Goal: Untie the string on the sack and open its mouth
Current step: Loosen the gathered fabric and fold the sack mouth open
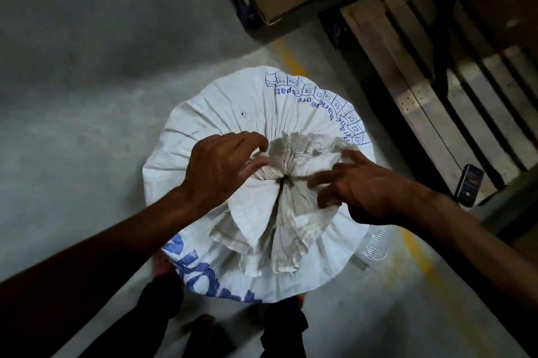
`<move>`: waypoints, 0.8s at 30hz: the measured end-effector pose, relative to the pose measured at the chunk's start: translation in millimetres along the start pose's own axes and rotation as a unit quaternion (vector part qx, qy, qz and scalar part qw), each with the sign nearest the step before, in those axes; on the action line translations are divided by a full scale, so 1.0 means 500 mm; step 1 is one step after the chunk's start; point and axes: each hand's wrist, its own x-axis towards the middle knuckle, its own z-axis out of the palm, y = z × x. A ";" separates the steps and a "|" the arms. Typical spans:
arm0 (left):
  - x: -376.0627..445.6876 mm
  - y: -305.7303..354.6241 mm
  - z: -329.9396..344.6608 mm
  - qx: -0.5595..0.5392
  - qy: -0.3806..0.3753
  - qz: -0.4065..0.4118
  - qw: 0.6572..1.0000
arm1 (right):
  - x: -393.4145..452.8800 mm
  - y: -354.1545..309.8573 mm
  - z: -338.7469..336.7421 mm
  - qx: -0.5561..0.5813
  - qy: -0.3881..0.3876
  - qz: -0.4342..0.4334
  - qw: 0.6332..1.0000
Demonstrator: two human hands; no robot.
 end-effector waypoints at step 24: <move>-0.009 -0.080 0.090 0.049 -0.304 -0.099 0.946 | 0.088 -0.037 0.105 -0.082 0.074 0.144 0.984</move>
